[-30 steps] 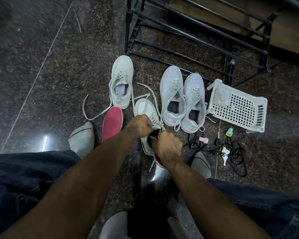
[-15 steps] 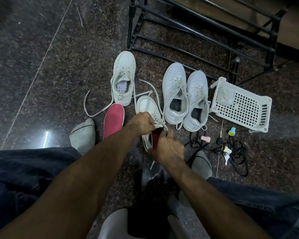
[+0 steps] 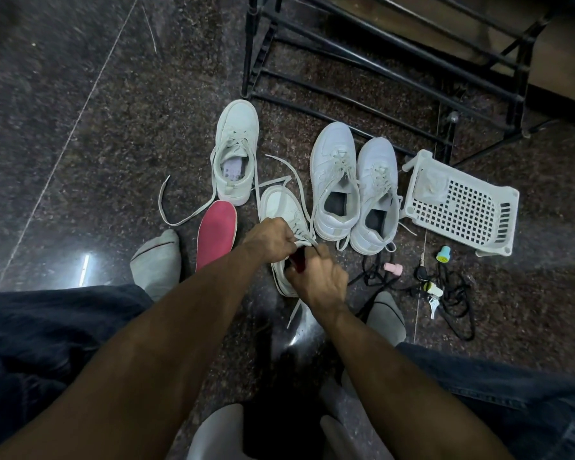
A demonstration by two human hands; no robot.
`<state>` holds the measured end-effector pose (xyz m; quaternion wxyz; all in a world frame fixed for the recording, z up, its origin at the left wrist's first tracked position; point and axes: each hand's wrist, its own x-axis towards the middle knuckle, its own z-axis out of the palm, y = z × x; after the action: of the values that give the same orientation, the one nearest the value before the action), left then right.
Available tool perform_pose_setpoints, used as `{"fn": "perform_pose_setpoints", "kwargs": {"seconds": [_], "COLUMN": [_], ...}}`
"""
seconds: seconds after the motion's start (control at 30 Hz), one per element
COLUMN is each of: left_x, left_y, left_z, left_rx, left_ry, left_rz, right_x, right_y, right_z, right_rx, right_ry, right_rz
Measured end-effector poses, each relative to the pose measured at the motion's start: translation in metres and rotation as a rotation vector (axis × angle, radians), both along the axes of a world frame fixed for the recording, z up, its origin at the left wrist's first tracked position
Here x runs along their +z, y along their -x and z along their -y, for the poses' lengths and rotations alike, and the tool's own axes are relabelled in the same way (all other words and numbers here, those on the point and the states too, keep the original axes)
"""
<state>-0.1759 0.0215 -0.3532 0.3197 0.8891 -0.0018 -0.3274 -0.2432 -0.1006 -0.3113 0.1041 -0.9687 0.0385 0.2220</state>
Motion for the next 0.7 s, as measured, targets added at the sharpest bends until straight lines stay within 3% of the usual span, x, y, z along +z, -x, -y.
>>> {"fn": "perform_pose_setpoints", "kwargs": {"seconds": [0.2, 0.43, 0.7], "left_x": [0.001, 0.005, 0.002], "left_y": [-0.001, 0.001, 0.001], "left_z": [-0.001, 0.000, -0.001], "left_rx": [-0.014, 0.013, 0.018], "left_ry": [0.019, 0.029, 0.027], "left_rz": [0.001, -0.020, 0.001], "right_x": [0.006, 0.012, -0.004], "right_y": [0.019, 0.033, 0.017], "right_z": [0.017, 0.030, 0.024], "right_rx": [0.131, 0.113, 0.201], "right_ry": [0.065, 0.030, 0.055], "right_rz": [0.024, -0.078, -0.011]}}
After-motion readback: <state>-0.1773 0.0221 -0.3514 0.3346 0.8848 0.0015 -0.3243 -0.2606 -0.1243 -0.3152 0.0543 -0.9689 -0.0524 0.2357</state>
